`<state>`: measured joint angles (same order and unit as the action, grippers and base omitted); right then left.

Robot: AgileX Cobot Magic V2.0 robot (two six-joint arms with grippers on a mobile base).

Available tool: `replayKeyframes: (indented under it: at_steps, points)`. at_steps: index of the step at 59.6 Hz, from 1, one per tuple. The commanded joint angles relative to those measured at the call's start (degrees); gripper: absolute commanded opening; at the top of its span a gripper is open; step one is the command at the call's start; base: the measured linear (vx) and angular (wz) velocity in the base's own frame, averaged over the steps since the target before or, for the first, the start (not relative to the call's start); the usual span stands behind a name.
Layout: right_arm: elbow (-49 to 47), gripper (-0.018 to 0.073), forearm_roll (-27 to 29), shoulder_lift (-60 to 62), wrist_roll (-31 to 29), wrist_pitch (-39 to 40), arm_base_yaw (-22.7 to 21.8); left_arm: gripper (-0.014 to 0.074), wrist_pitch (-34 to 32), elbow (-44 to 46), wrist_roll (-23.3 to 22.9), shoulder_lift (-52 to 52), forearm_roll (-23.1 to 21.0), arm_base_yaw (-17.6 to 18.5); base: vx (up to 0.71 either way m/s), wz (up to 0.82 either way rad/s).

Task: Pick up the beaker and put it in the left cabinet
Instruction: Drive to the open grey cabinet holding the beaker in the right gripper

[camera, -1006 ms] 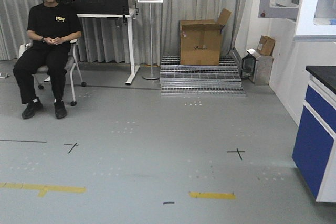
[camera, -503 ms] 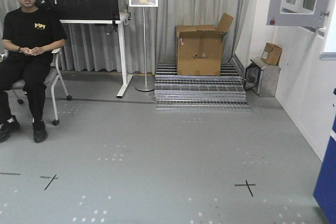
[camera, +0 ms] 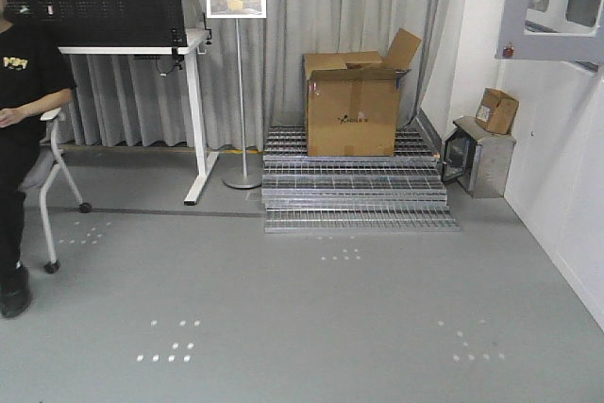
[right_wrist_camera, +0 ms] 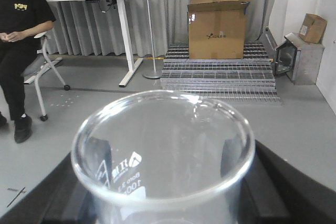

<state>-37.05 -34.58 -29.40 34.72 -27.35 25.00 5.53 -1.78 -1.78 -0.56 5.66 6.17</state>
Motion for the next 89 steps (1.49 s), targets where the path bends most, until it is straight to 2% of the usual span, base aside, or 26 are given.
replayKeyframes:
  at_steps: [1,63,89]
  points:
    - [-1.5,-0.0006,-1.6,-0.2,-0.5,4.2,-0.2,-0.0008,-5.1,-0.8,-0.2,-1.0,-0.2,0.4,0.7,-0.05]
    - [-1.5,-0.0006,-1.6,-0.2,-0.5,4.2,-0.2,-0.0008,-5.1,-0.8,-0.2,-1.0,-0.2,0.4,0.68,0.02]
    - [-1.5,-0.0006,-1.6,-0.2,-0.5,4.2,-0.2,-0.0008,-5.1,-0.8,-0.2,-1.0,-0.2,0.4,0.62,-0.21]
